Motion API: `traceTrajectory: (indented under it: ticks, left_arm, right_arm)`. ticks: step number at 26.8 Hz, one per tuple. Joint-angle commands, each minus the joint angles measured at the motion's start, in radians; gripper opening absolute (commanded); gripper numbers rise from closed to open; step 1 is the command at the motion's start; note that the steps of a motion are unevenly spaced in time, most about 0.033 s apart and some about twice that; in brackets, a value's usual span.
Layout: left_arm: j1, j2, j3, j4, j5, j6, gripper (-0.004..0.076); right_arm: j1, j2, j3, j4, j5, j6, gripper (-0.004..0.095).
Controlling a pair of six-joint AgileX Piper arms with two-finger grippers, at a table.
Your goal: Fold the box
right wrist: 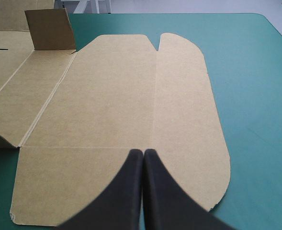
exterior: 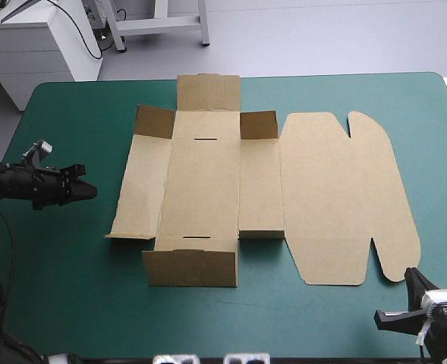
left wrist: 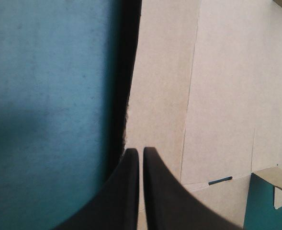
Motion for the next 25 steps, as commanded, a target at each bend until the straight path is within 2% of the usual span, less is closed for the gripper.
traceTrajectory:
  ticks: [1,7,9,11,12,13,17,25]
  left_arm:
    - [0.002,-0.004,-0.031,-0.063,0.085,0.007,0.0014]
    - [-0.014,0.049,-0.031,-0.062,0.009,0.048,0.0018]
    - [-0.032,0.055,-0.031,-0.062,-0.001,0.087,0.0043]
    - [-0.058,0.057,-0.031,-0.063,-0.009,0.119,0.0122]
    - [-0.072,0.064,-0.031,-0.063,-0.009,0.129,0.0219]
    - [-0.078,0.068,-0.031,-0.061,-0.009,0.129,0.0282]
    - [-0.081,0.074,-0.031,-0.059,-0.014,0.076,0.0475]
    - [-0.155,0.107,-0.027,-0.065,-0.035,0.071,0.0491]
  right_arm:
    - [-0.007,-0.024,-0.022,0.008,-0.081,-0.004,-0.0020]
    - [-0.007,-0.024,-0.022,0.008,-0.081,-0.004,-0.0020]
    - [-0.007,-0.024,-0.022,0.008,-0.081,-0.004,-0.0020]
    - [-0.007,-0.024,-0.022,0.008,-0.081,-0.004,-0.0020]
    - [-0.007,-0.024,-0.022,0.008,-0.081,-0.004,-0.0020]
    - [-0.007,-0.024,-0.022,0.008,-0.081,-0.004,-0.0020]
    - [-0.007,-0.024,-0.022,0.008,-0.081,-0.004,-0.0020]
    - [-0.007,-0.024,-0.022,0.008,-0.081,-0.004,-0.0020]
